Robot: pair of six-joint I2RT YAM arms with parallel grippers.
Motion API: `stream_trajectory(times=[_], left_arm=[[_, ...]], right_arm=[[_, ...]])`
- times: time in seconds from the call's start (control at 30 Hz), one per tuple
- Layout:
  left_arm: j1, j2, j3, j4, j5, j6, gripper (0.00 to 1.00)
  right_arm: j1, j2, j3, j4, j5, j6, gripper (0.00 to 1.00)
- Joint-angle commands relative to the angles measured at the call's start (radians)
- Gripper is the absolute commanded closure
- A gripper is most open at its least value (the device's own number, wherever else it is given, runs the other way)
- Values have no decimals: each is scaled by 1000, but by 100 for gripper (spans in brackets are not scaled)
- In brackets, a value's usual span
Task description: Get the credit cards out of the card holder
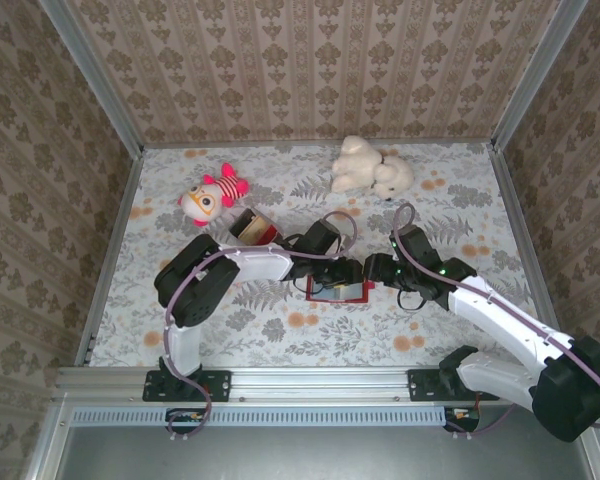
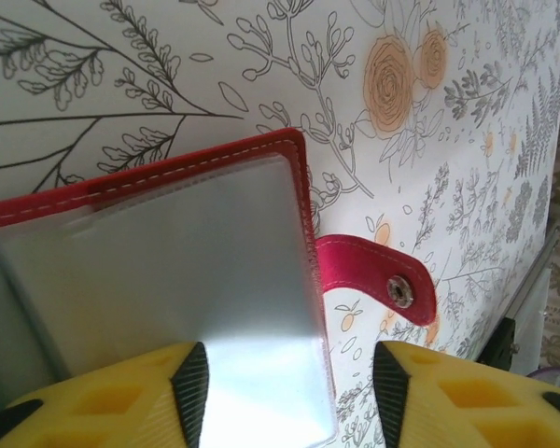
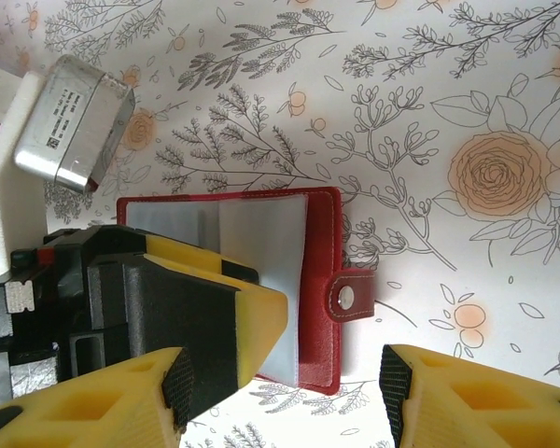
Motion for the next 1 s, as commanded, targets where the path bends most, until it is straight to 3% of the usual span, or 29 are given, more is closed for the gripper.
stream_trajectory(times=[0.0, 0.33, 0.57, 0.73, 0.97], left_arm=[[2, -53, 21, -36, -29, 3, 43], [110, -308, -145, -134, -159, 51, 36], [224, -530, -337, -238, -330, 76, 11], [257, -634, -418, -242, -353, 117, 0], [286, -690, -451, -245, -322, 132, 0]], right_arm=[[-4, -9, -5, -4, -18, 14, 42], [46, 90, 93, -10, -76, -48, 40], [175, 342, 244, -56, -17, -100, 30], [220, 545, 357, -106, 28, -128, 28], [242, 702, 454, -190, 72, -141, 25]])
